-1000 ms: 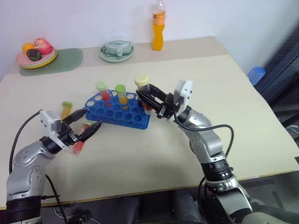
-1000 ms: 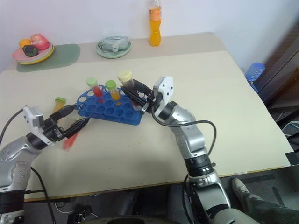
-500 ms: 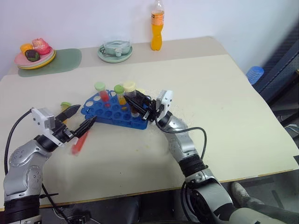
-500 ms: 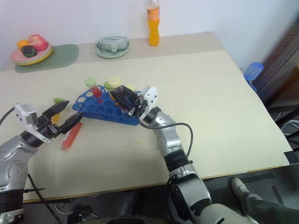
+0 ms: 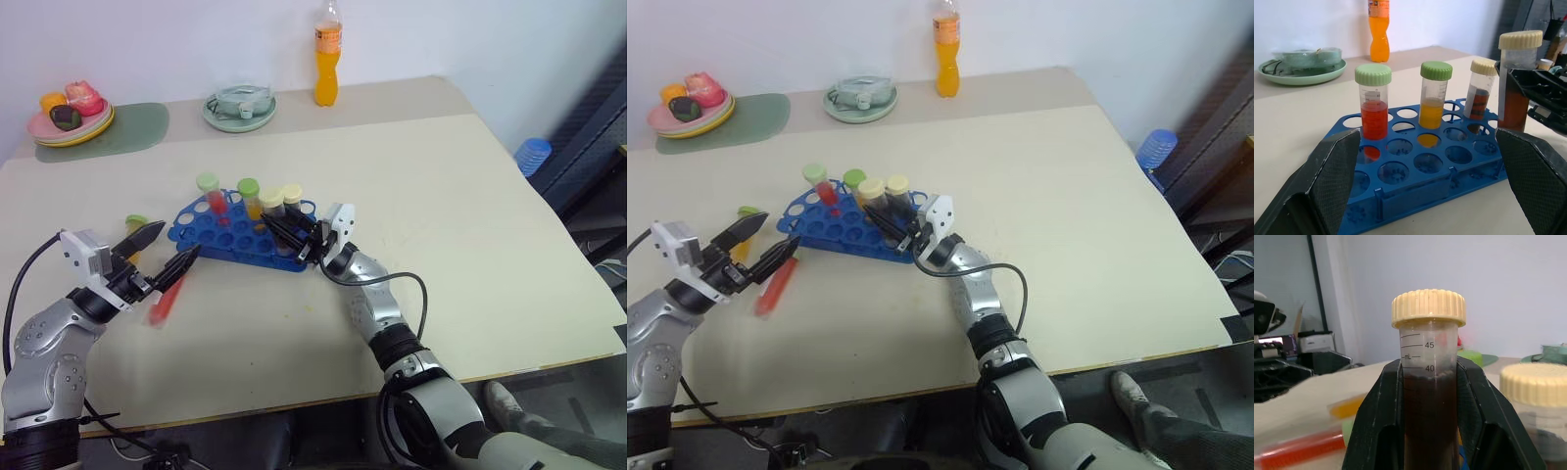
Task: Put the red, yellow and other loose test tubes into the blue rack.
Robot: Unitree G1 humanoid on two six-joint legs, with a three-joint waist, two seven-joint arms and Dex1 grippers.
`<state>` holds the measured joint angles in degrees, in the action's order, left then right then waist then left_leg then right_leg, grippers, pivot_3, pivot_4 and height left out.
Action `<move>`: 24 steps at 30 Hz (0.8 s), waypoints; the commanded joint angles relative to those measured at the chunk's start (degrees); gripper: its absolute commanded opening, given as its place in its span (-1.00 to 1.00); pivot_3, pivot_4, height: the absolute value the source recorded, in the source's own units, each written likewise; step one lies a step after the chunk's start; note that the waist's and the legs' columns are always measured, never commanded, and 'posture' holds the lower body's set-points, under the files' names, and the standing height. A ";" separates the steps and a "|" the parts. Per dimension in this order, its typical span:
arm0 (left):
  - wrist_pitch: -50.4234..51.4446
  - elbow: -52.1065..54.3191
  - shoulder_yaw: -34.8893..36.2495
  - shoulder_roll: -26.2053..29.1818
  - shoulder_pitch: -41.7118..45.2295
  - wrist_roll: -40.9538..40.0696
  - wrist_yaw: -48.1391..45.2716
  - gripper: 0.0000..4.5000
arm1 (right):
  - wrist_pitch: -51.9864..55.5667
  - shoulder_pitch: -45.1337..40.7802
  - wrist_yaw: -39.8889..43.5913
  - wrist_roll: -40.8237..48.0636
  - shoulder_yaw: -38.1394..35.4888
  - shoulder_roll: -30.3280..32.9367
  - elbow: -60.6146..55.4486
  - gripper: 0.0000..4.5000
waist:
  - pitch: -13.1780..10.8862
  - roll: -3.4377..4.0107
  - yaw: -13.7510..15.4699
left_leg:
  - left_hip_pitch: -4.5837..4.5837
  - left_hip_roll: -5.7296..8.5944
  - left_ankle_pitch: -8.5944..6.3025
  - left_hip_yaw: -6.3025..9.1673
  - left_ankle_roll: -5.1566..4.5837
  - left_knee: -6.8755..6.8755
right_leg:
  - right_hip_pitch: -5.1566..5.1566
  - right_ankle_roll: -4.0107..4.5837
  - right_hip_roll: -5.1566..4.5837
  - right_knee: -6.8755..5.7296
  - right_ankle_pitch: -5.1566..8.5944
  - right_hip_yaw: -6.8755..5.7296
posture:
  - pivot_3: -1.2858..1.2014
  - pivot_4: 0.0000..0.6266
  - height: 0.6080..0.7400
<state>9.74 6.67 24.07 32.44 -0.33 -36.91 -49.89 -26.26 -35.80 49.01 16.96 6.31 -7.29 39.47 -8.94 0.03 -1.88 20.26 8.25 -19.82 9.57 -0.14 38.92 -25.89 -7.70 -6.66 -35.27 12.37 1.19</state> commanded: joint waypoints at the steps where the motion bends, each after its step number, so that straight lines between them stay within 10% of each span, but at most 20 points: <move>1: -0.21 2.69 1.64 0.55 -0.41 -0.94 0.45 1.00 | -1.74 -1.18 0.20 -0.41 -0.39 -1.47 0.69 -0.65 | 0.00 0.00 -0.22 | 0.00 0.00 0.00 0.02 0.00 0.00 | 0.00 0.00 0.00 -0.01 0.00 -0.01 | 0.03 -0.52 1.00; 19: -0.06 3.73 0.90 0.39 0.01 -0.87 1.79 1.00 | -5.42 -1.12 1.55 -1.15 -0.15 -2.11 6.09 -0.65 | 0.04 0.03 -0.52 | -0.08 0.01 0.00 0.06 0.00 -0.04 | 0.10 0.01 0.00 0.01 0.00 -0.03 | 0.03 -0.52 1.00; 24: -0.06 4.00 0.63 0.07 -0.07 -0.79 2.12 1.00 | -6.01 -0.64 2.41 -0.99 -0.39 -1.78 5.60 0.45 | 0.04 0.04 -0.73 | -0.07 0.01 0.00 0.05 0.00 -0.04 | 0.09 0.01 0.01 0.01 0.00 -0.03 | 0.03 -0.52 1.00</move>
<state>9.77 8.80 23.89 32.44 -0.43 -36.98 -48.07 -31.19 -36.17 51.14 15.94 6.12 -7.32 45.48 -8.90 0.07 -2.60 20.18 8.25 -19.82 9.62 -0.13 38.87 -25.81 -7.69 -6.65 -35.26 12.37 1.17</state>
